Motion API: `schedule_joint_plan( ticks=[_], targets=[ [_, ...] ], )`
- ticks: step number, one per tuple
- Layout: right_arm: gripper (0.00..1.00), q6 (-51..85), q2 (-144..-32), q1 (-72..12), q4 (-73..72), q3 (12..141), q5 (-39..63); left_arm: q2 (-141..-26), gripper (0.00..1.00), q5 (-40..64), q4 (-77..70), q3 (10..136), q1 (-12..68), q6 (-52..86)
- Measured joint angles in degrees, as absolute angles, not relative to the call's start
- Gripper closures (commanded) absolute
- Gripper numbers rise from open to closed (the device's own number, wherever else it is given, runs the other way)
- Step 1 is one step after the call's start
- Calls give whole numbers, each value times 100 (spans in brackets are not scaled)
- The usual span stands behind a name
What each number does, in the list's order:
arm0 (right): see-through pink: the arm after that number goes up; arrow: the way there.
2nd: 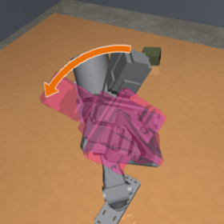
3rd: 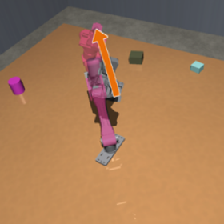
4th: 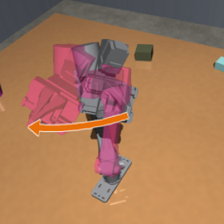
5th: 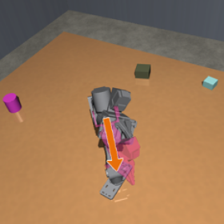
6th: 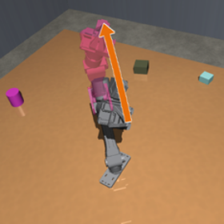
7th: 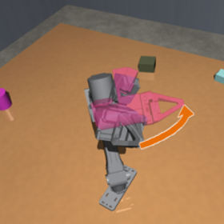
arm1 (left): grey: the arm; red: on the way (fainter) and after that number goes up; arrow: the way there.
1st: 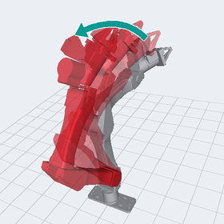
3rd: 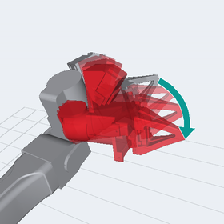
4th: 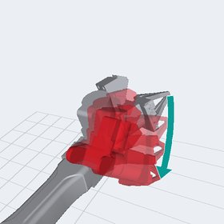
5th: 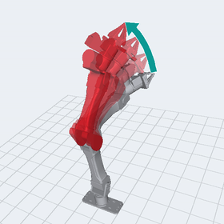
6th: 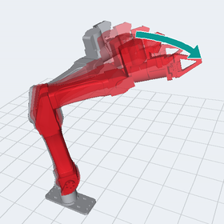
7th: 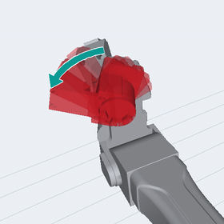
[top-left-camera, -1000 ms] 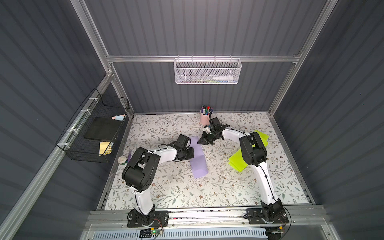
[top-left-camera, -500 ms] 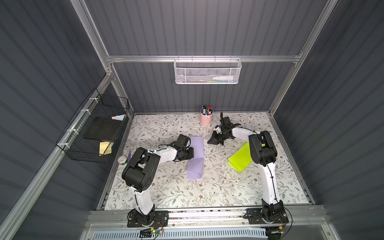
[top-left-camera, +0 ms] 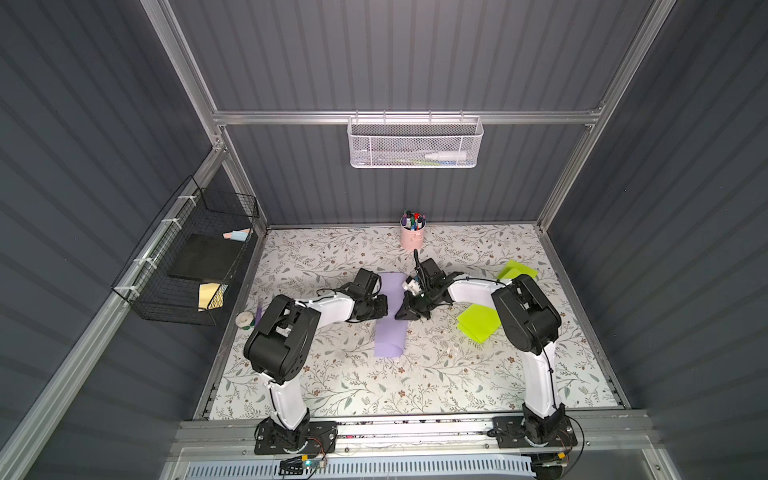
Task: Fold the rectangular paper in half along the long edge
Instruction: Fold the paper at the center of the board.
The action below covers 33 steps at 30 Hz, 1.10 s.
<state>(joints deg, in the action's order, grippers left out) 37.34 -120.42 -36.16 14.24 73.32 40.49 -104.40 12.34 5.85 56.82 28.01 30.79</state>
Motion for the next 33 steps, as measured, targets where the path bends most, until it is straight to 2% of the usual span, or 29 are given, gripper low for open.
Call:
schedule_joint_plan(
  ticks=[9,15,21,28,33],
  targets=[
    [100,4053,-11150,-3426,276,5649,4123,-10436,100,1253,607,5682,2803,3076],
    [100,3948,-10132,-2921,582,4534,3983,-10436,100,1253,609,5682,2803,3072],
    [100,3909,-9872,-3286,1168,4934,3632,-10436,100,1253,607,5682,2803,3057],
    [100,4040,-10630,-4160,980,6184,3621,-10436,100,1251,607,5682,2803,3057],
    [100,4160,-10960,-4283,921,5979,3607,-10436,100,1251,607,5682,2803,3057]
  ],
)
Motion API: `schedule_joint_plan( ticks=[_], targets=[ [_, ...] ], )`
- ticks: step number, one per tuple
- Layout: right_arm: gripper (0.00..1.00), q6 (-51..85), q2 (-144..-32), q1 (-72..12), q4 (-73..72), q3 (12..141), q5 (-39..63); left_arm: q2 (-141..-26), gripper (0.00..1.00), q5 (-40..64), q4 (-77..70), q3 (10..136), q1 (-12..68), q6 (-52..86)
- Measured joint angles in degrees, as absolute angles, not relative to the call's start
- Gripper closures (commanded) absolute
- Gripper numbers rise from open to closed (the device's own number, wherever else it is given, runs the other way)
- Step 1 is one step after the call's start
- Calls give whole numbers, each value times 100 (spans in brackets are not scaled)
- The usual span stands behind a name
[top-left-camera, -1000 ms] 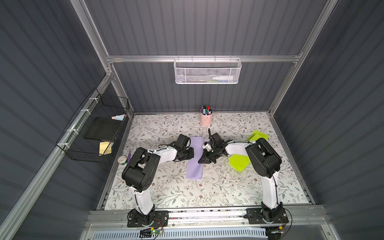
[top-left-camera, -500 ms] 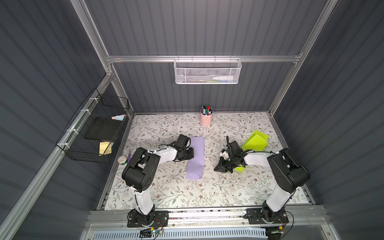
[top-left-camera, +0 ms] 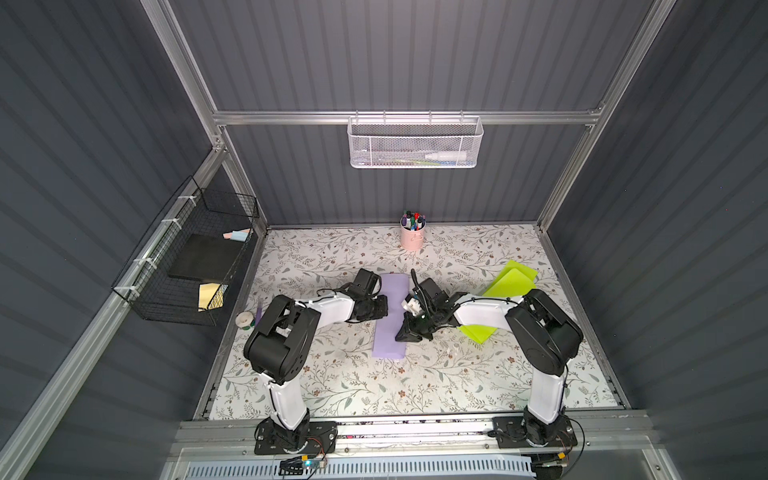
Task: Fold the rectangular paper in half along the long edge
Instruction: Fold the paper at the center of the board.
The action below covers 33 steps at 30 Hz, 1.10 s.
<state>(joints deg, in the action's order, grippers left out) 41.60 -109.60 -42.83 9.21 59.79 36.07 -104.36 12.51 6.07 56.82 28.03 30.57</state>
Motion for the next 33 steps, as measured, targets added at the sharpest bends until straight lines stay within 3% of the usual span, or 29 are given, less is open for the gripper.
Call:
schedule_joint_plan(
  ticks=[8,15,21,27,31,33],
  targets=[
    [100,4375,-10433,-4165,375,4930,3651,-10436,100,1256,611,5682,2803,3057],
    [100,4303,-9470,-3743,845,4027,3529,-10436,100,1253,613,5682,2803,3055],
    [100,4176,-9384,-3815,1424,4517,3347,-10436,100,1253,611,5682,2803,3055],
    [100,4250,-10016,-4346,1074,5457,3463,-10436,100,1253,611,5682,2803,3057],
    [68,4377,-10101,-4447,812,5380,3487,-10436,100,1253,611,5682,2803,3057],
    [57,4423,-9953,-4431,707,5172,3454,-10436,100,1253,611,5682,2803,3057]
  ],
)
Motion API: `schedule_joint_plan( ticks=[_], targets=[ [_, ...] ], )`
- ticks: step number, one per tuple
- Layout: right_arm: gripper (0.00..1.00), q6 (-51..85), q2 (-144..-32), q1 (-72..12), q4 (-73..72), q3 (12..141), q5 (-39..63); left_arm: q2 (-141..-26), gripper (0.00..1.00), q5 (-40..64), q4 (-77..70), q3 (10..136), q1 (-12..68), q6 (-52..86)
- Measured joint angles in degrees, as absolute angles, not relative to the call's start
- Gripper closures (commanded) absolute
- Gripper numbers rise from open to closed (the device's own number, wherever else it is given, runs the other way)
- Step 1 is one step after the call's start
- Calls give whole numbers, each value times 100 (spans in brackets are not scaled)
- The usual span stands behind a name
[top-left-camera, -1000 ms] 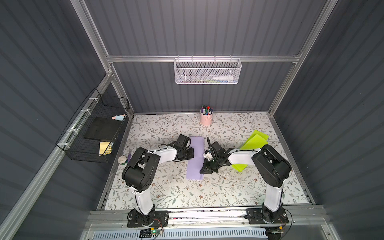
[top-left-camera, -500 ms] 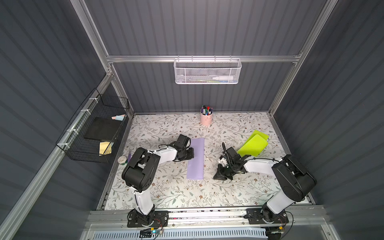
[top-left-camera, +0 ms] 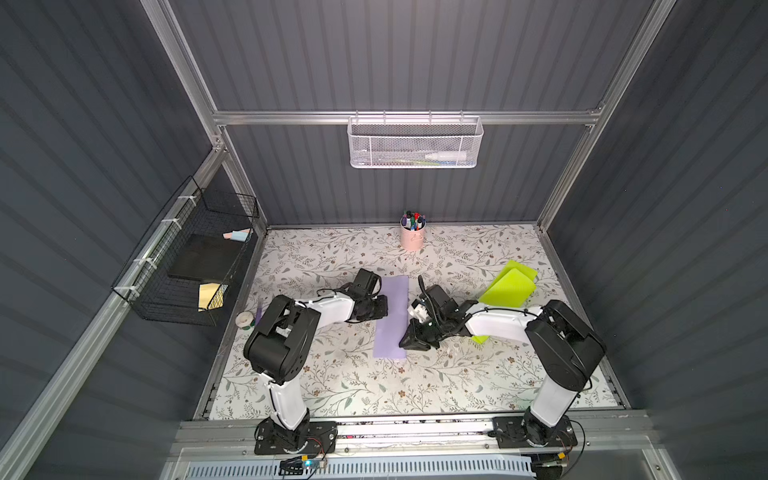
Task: Fold the rectangular paper in half along the long edge
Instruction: Fold the paper at the center of the board.
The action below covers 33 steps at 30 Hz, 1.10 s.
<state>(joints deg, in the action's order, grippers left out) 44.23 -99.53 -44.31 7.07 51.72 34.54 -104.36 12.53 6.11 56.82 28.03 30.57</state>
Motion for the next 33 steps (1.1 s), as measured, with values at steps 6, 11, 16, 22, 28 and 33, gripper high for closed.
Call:
schedule_joint_plan(
  ticks=[6,11,16,22,28,33],
  targets=[
    [46,4519,-9430,-4303,495,4665,3354,-10440,100,1253,613,5682,2803,3057],
    [49,4783,-10027,-4171,-508,4381,3918,-10442,100,1256,613,5684,2803,3057],
    [59,5033,-10514,-4178,-1553,4383,4403,-10442,100,1253,617,5684,2803,3057],
    [77,5190,-10704,-4178,-1959,4305,4528,-10442,100,1253,620,5684,2803,3055],
    [91,5352,-10831,-4187,-2274,4189,4587,-10442,100,1253,620,5684,2803,3055],
    [100,5398,-10831,-4189,-2392,4117,4563,-10442,100,1256,620,5684,2803,3055]
  ],
)
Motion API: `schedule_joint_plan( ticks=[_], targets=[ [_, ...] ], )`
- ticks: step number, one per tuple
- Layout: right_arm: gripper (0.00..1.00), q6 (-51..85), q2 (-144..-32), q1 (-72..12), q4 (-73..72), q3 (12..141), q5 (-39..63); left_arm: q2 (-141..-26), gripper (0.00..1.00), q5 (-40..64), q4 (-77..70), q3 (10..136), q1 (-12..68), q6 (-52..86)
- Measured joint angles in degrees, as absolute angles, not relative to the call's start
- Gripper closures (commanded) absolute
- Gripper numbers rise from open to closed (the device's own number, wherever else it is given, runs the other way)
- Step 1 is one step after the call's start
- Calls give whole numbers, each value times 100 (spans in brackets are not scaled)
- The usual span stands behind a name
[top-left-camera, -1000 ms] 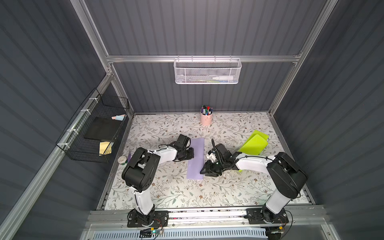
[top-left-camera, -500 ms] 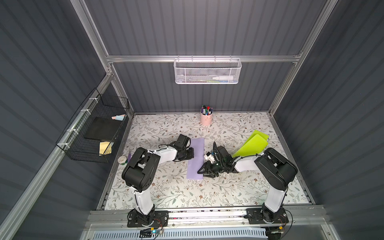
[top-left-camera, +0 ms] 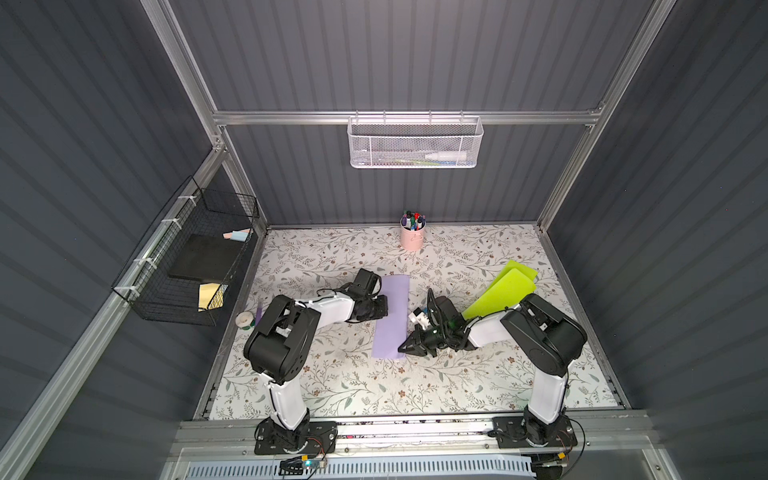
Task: Fold the rectangular paper in half along the long edge
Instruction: Fold the paper at the center of the board.
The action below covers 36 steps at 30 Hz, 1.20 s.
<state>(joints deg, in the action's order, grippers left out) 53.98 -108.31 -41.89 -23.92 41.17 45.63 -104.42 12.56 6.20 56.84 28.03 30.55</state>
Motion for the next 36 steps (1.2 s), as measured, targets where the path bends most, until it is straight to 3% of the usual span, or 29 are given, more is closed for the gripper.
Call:
schedule_joint_plan(
  ticks=[9,11,14,19,24,32,36],
  targets=[
    [100,5380,-10733,-4189,-2482,4038,4475,-10442,100,1253,620,5684,2801,3055],
    [84,5341,-10728,-4189,-2373,4091,4477,-10442,100,1253,620,5684,2803,3055],
    [68,5277,-10728,-4187,-2239,4141,4512,-10442,100,1256,617,5684,2803,3055],
    [57,5175,-10728,-4167,-2093,4381,4493,-10442,100,1256,617,5684,2801,3052],
    [54,5098,-10759,-4049,-1962,4532,4497,-10442,100,1256,617,5684,2803,3052],
    [61,5092,-11133,-3883,-2132,4834,4672,-10442,100,1256,617,5684,2803,3052],
    [96,5063,-11323,-3848,-2152,4954,4670,-10442,100,1256,620,5684,2803,3052]
  ],
)
